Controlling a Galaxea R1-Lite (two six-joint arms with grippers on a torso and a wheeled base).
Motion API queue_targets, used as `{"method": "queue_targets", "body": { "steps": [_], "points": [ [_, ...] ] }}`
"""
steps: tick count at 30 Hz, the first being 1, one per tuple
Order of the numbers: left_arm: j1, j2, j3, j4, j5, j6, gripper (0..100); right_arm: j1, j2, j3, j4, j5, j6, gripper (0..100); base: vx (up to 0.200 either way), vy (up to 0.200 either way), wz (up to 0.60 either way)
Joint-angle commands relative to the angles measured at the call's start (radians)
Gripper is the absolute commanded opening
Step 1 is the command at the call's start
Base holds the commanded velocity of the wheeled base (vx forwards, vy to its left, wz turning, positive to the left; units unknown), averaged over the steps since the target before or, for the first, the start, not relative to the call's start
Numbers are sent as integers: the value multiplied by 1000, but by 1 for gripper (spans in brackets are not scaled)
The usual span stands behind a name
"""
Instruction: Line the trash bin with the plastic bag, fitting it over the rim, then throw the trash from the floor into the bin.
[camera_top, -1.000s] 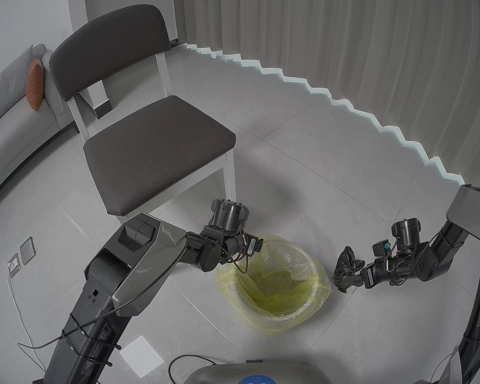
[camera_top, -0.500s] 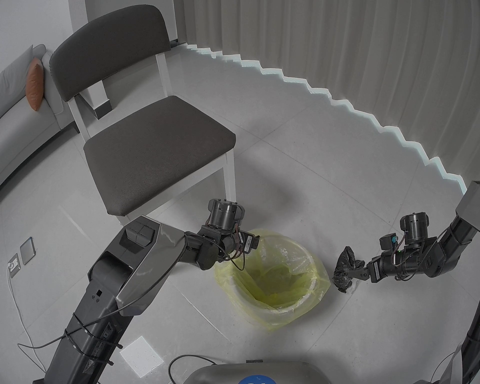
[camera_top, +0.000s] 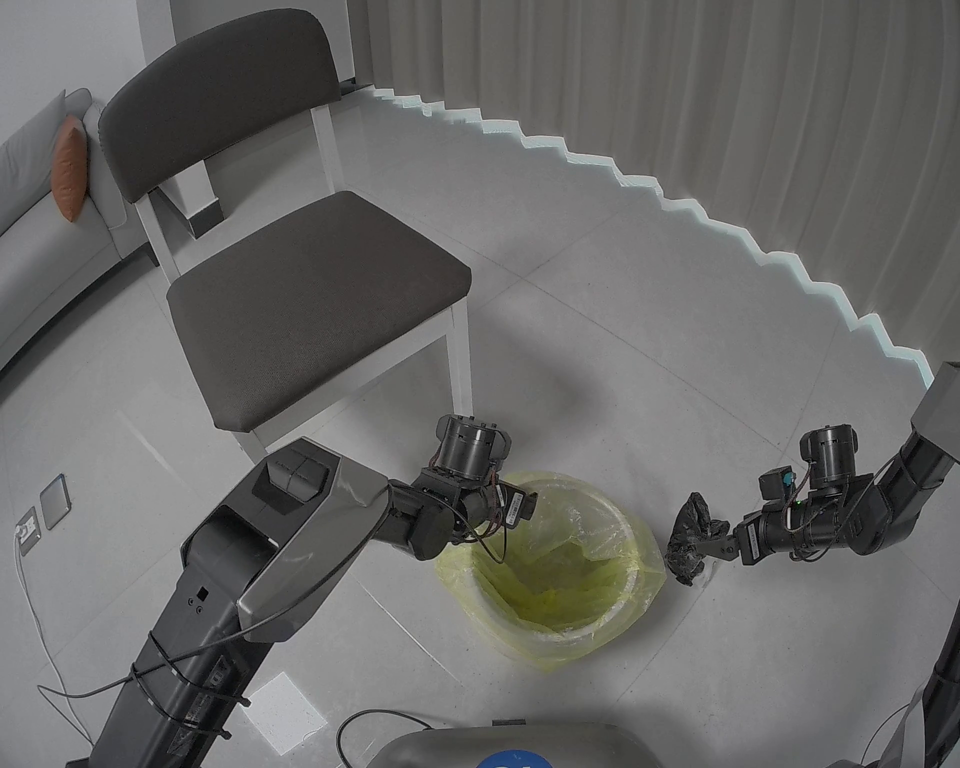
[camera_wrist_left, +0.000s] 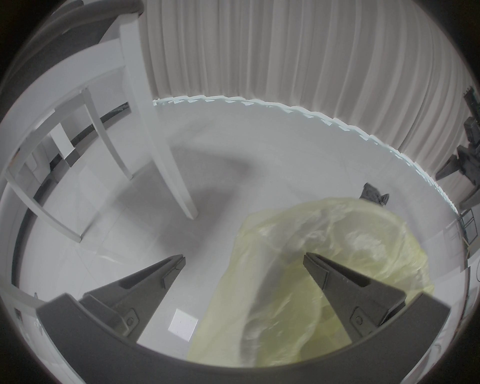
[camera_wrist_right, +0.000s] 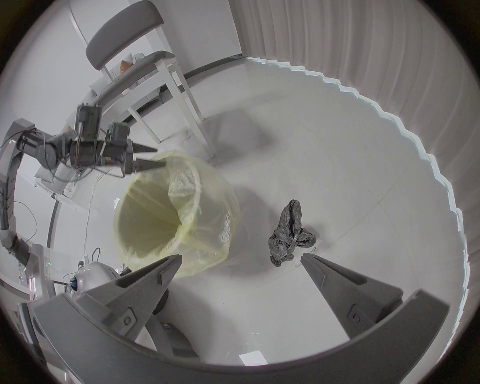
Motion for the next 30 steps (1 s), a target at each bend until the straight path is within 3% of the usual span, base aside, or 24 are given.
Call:
{"method": "queue_targets", "body": {
  "steps": [1,12,30],
  "points": [
    [-17,-13,42,-37,1,1,100,0,2,1,-2,2,-1,100,0,0,0],
    [2,-88,76,-40,1,1,100,0,-5,1,-2,0,-1,100,0,0,0],
    [68,-13,39,-40,1,3,100,0,-6,5,-2,2,-1,100,0,0,0]
  ]
}}
